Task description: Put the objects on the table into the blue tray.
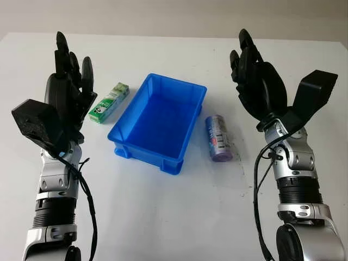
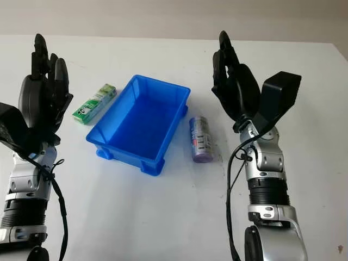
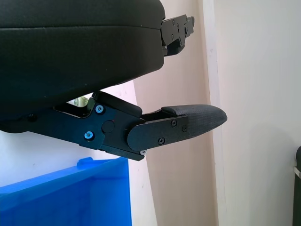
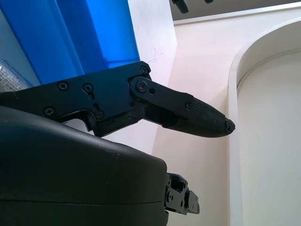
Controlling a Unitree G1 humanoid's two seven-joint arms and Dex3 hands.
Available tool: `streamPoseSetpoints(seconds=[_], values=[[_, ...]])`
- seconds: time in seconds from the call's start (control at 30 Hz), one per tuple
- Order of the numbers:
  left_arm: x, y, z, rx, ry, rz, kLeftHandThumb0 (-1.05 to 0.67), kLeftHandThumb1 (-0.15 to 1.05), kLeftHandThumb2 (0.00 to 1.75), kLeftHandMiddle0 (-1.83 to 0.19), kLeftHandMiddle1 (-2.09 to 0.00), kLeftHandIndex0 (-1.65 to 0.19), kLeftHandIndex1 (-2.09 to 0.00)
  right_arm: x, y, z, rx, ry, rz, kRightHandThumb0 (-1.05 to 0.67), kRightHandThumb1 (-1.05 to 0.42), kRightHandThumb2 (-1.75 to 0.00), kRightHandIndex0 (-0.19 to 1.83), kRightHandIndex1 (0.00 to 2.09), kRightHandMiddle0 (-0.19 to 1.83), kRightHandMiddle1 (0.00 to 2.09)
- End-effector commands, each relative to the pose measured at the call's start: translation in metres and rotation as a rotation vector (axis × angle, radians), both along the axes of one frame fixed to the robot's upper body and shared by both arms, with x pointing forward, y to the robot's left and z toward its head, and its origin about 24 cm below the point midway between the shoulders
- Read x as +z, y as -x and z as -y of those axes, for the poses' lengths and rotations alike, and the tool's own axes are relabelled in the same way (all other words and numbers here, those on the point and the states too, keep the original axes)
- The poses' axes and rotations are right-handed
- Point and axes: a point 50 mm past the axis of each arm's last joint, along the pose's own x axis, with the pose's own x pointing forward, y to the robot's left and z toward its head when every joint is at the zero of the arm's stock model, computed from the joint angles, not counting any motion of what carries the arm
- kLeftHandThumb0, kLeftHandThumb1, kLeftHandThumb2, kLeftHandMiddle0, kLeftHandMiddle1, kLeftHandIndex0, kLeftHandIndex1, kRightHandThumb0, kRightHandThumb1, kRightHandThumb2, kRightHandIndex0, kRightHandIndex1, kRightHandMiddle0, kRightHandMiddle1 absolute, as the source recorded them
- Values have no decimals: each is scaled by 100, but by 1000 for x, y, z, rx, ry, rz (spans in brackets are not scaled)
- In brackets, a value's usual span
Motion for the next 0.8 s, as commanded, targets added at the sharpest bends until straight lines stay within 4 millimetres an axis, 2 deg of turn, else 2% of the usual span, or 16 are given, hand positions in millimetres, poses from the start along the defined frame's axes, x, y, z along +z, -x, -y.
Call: streamPoseSetpoints(seconds=[0.0, 0.4, 0.77], values=[[4, 2, 0, -6, 0, 20, -73, 105, 59, 19, -2, 19, 0, 3, 3, 1, -5, 4, 13, -77, -105, -75, -19, 0, -19, 0], [6, -2, 2, -25, -14, 20, -73, 105, 57, 19, -1, 19, 0, -2, 3, 3, 6, 20, -4, -77, -105, -74, -19, 0, -19, 0], [5, 2, 0, -10, -7, 20, -72, 105, 59, 19, -3, 19, 0, 15, 7, 21, 42, 110, 46, -76, -105, -69, -19, 0, -19, 0]])
